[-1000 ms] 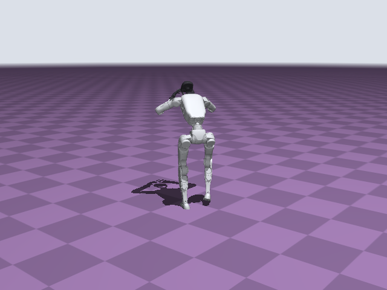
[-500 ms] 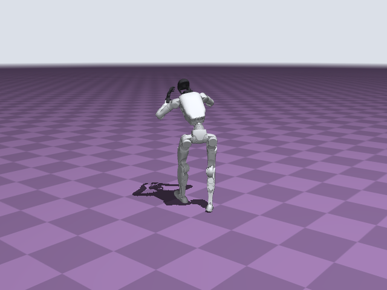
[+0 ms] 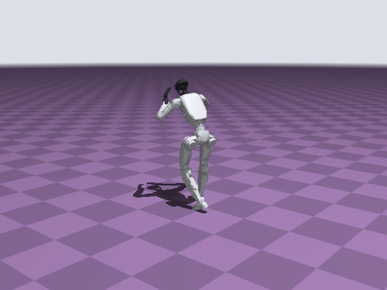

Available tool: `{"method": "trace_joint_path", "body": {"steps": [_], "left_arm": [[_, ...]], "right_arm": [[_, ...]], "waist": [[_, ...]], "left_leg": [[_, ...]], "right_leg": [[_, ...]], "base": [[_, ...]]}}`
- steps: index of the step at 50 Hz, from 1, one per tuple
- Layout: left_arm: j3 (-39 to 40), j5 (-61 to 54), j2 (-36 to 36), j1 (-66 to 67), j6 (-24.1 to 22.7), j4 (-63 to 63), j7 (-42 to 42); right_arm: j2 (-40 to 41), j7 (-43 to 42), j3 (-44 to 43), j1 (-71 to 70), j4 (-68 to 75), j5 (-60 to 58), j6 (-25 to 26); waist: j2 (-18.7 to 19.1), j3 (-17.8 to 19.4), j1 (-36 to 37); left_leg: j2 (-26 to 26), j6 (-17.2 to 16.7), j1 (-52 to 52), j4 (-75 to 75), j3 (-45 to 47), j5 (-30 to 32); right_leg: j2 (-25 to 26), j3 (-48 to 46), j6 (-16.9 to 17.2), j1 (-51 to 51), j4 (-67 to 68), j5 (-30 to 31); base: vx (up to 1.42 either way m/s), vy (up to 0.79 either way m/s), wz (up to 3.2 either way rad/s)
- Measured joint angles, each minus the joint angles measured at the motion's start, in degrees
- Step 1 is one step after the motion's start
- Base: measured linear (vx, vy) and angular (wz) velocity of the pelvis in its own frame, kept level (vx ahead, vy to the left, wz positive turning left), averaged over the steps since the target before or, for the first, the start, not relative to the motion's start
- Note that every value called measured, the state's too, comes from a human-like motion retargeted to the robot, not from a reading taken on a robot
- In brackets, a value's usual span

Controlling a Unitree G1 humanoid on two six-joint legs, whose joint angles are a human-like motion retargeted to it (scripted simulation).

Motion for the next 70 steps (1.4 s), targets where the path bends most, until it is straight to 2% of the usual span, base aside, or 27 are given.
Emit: {"method": "trace_joint_path", "body": {"steps": [3,7,10,13,15,19,21,23,26,27,28,29,32,35,39,41,43,45,47,51,55,58,60,63,65,68,70], "left_arm": [[2.6,-2.0,3.76,1.04,0.31,-1.09,0.57],[4.13,-3.65,5.9,1.95,0.12,-1.85,0.65],[5.67,-4.86,4.74,3.72,0.21,-2.11,-0.16],[5.5,-4.96,3.54,4.14,0.02,-1.96,-1.7],[5.46,-5.56,3.19,4.56,-0.4,-1.73,-2.39],[0.48,-3.32,0.83,0.35,-0.83,-0.53,-0.85],[-1.83,-4.52,-0.59,-2.61,-0.47,-0.04,0.26],[-3.31,-5.2,-1.45,-5.01,-0.37,0.41,0.55],[-4.73,-3.66,-2.44,-6.68,0.02,1.13,0.19],[-4.8,-3.15,-2.87,-6.59,0.02,1.21,-0.18],[-4.06,-1.96,-3.16,-5.56,-0.37,1.15,-1.27],[-3.91,-1.27,-3.44,-5.26,-0.45,0.98,-1.77],[-4.41,-0.04,-4.33,-5.55,-0.45,0.78,-2.1],[-5.02,1.02,-4.94,-5.36,-0.86,1.17,-1.73],[-5.41,0.17,-4.23,-4.91,-0.36,1.98,0.16],[-4.64,0.9,-2.98,-3.93,0.14,1.86,0.13],[-2.73,0.65,-1.8,-2.89,0.65,0.89,0.57],[-0.88,1.01,-0.16,-1.32,1.38,0.15,1.42],[-0.43,0.38,-0.06,-1.05,1.38,-0.45,1.98],[-0.78,-0.04,0.09,-1.11,0.78,-0.69,1.51],[2.23,-7.66,1.14,1.3,0.28,-0.75,-0.99],[2.81,-9.78,1.1,3.28,-0.14,-0.88,-1.75],[2.73,-10.13,0.73,4.21,0.08,-0.97,-1.67],[1.27,-10.0,-1.04,3.06,0.77,-1.18,-0.33],[1.33,-7.73,-1.89,3.16,1.05,-1.3,-1.93],[0.3,-7.46,-3.48,3.33,1.56,-1.43,-3.11],[-3.56,-5.28,-4.19,-0.12,0.82,-0.51,-4.23]], "right_arm": [[0.41,-0.25,-0.15,-2.78,0.0,1.1,-1.18],[2.75,-0.25,-1.26,-3.34,0.61,0.98,-1.68],[3.56,-1.7,-3.23,0.03,-0.33,0.71,-2.64],[4.59,-1.67,-3.38,1.88,-0.88,-1.63,-1.79],[4.62,-1.63,-4.02,3.41,-1.44,-1.84,-1.99],[1.06,-0.14,-2.12,0.9,-0.64,-3.59,-0.7],[-0.77,-0.19,-1.12,-0.85,-0.02,-3.79,0.27],[-1.32,0.12,0.22,-3.04,0.81,-4.33,1.29],[-6.87,2.63,2.52,-8.32,6.42,-26.5,11.87],[-6.74,3.1,2.64,-8.12,6.15,-25.67,11.59],[-3.29,2.26,1.46,-4.67,1.98,-11.1,4.24],[-2.3,1.94,0.79,-3.32,0.52,-6.07,1.59],[-3.01,1.65,0.15,-2.45,0.22,-5.7,1.11],[-3.75,1.28,0.24,-1.24,-0.16,-5.21,1.04],[-2.0,0.77,0.57,-0.85,-0.01,-2.93,1.87],[-0.86,1.4,0.82,-1.78,0.09,-1.66,1.77],[-0.38,1.25,0.66,-3.46,0.2,-0.29,0.85],[0.53,1.88,0.72,-5.0,0.65,0.58,0.02],[1.41,2.03,0.01,-5.16,1.29,0.99,-0.1],[2.54,2.02,-0.31,-4.49,1.8,0.21,0.13],[3.71,-1.87,-4.17,2.0,0.14,1.02,-2.07],[3.96,-2.7,-5.26,5.01,-1.28,0.76,-2.58],[3.94,-2.79,-5.76,6.46,-1.94,0.96,-2.89],[2.28,-1.85,-5.58,6.68,-2.29,0.52,-2.06],[1.53,0.36,-6.02,7.11,-2.81,-0.36,-1.83],[0.45,1.08,-6.71,7.81,-2.77,-1.7,-0.87],[-0.32,2.73,-4.45,4.97,-1.27,-4.49,1.02]], "waist": [[-1.72,0.0,1.88],[-3.45,0.0,6.23],[-4.79,0.0,9.31],[-5.31,0.0,12.51],[-4.38,0.0,14.76],[-0.63,0.0,15.54],[-0.35,0.0,14.59],[-0.84,0.0,12.44],[0.91,0.0,9.62],[2.23,0.0,8.54],[4.34,0.0,6.71],[5.51,0.0,5.43],[6.62,0.0,1.64],[5.15,0.0,-2.96],[1.49,0.0,-4.31],[0.49,0.0,-4.69],[0.21,0.0,-4.92],[1.19,0.0,-3.37],[0.96,0.0,-1.04],[-1.73,0.0,3.3],[-3.47,0.0,8.86],[-2.0,0.0,13.03],[0.43,0.0,14.63],[2.42,0.0,12.95],[4.97,0.0,10.21],[9.36,0.0,7.51],[11.26,0.0,5.06]], "left_leg": [[2.73,-0.09,-10.38,18.35,3.2,9.92],[7.33,-0.77,-22.68,24.59,-1.44,6.86],[11.69,-0.82,-23.59,12.93,1.19,6.65],[16.01,-0.16,-17.67,-11.61,9.68,4.76],[17.62,-3.34,-12.58,-26.45,14.75,5.64],[15.88,-2.33,-8.19,-36.94,14.16,11.84],[12.55,1.52,-7.24,-38.74,10.87,13.26],[8.66,3.53,-7.58,-37.88,8.12,12.72],[5.06,4.84,-7.33,-33.42,4.15,8.66],[4.54,4.86,-7.0,-31.48,2.74,6.88],[4.92,3.74,-7.56,-26.79,1.29,4.01],[4.49,3.31,-7.16,-25.11,0.08,2.63],[1.08,2.7,-3.56,-25.04,-2.9,0.56],[-3.77,1.88,3.01,-25.78,-5.81,-2.28],[-4.29,0.99,7.32,-16.08,-6.93,-5.61],[-4.12,1.07,4.56,-2.91,-4.0,-2.45],[-3.24,2.41,-0.88,10.12,1.31,7.61],[1.71,2.98,-7.4,22.02,4.64,13.97],[3.71,3.37,-13.97,27.89,4.44,11.88],[5.7,2.97,-22.53,20.1,2.37,9.06],[12.04,3.45,-17.94,-8.87,6.29,8.07],[14.63,0.46,-7.92,-38.15,14.82,10.26],[14.29,-0.68,-3.19,-47.55,14.28,14.71],[10.61,5.06,-3.49,-42.62,10.75,16.77],[10.98,3.81,-9.87,-24.17,8.67,8.04],[9.28,2.84,-10.11,-15.34,5.51,1.82],[6.26,3.23,-10.15,-16.0,4.0,0.77]], "right_leg": [[-2.5,-0.13,-0.04,-0.77,7.86,-1.22],[2.08,-0.62,0.0,-2.37,19.48,-7.57],[3.26,-1.11,-0.04,2.84,20.09,-11.29],[5.58,-2.61,-0.28,8.8,17.84,-13.67],[7.81,-4.16,-0.04,14.1,15.93,-14.8],[8.74,-10.0,-4.2,16.94,20.44,-14.71],[4.68,-11.52,-6.92,10.61,34.25,-10.83],[0.04,-9.79,-6.95,1.15,49.83,-4.25],[-2.54,-5.2,-6.03,-9.88,61.6,-4.59],[-2.41,-3.99,-6.13,-12.3,61.95,-6.18],[-1.68,-3.66,-6.35,-13.42,60.13,-7.74],[-1.29,-2.91,-6.11,-14.65,56.51,-8.08],[-2.19,-2.09,-3.5,-15.65,38.52,-6.1],[-5.33,-6.32,-0.01,-11.35,15.05,-4.72],[0.13,-6.34,0.0,-6.26,-1.06,-4.4],[0.33,-3.95,0.0,-3.04,-1.53,-0.46],[-3.09,-3.24,-0.55,-2.05,2.54,1.41],[-2.89,-3.43,-2.51,-3.91,12.66,-2.62],[-2.41,-3.0,-0.61,-5.68,22.18,-6.96],[-2.03,-3.78,-2.25,-2.6,27.22,-12.16],[-0.12,-5.33,-1.98,6.72,26.28,-15.15],[2.41,-5.52,-0.68,13.98,24.15,-15.55],[3.31,-6.23,-3.04,16.44,27.49,-14.94],[-1.88,-5.64,-5.79,8.28,47.37,-4.92],[-2.65,-2.77,-2.47,1.73,59.37,2.95],[-1.13,1.39,-4.68,-6.45,66.5,-1.29],[-0.83,3.19,-6.44,-13.47,63.95,-4.12]], "base": [[0.82,0.07,-0.26],[0.74,-0.18,-0.52],[0.87,-0.01,0.01],[0.91,0.04,0.07],[0.94,0.11,0.14],[0.86,0.22,0.86],[0.78,0.23,1.42],[0.79,0.2,1.67],[0.86,0.18,1.74],[0.88,0.15,1.72],[0.88,0.13,1.77],[0.86,0.1,1.71],[0.87,0.05,1.69],[0.95,-0.13,1.74],[0.97,-0.5,0.77],[1.03,-0.07,0.41],[1.03,0.23,0.27],[0.98,0.04,-0.33],[0.94,-0.07,-0.43],[0.91,-0.08,-0.21],[0.94,0.02,-0.22],[1.01,0.23,-0.39],[0.99,0.39,0.07],[0.91,0.43,1.19],[0.99,0.34,1.77],[0.96,0.31,1.49],[0.89,0.28,1.66]]}}
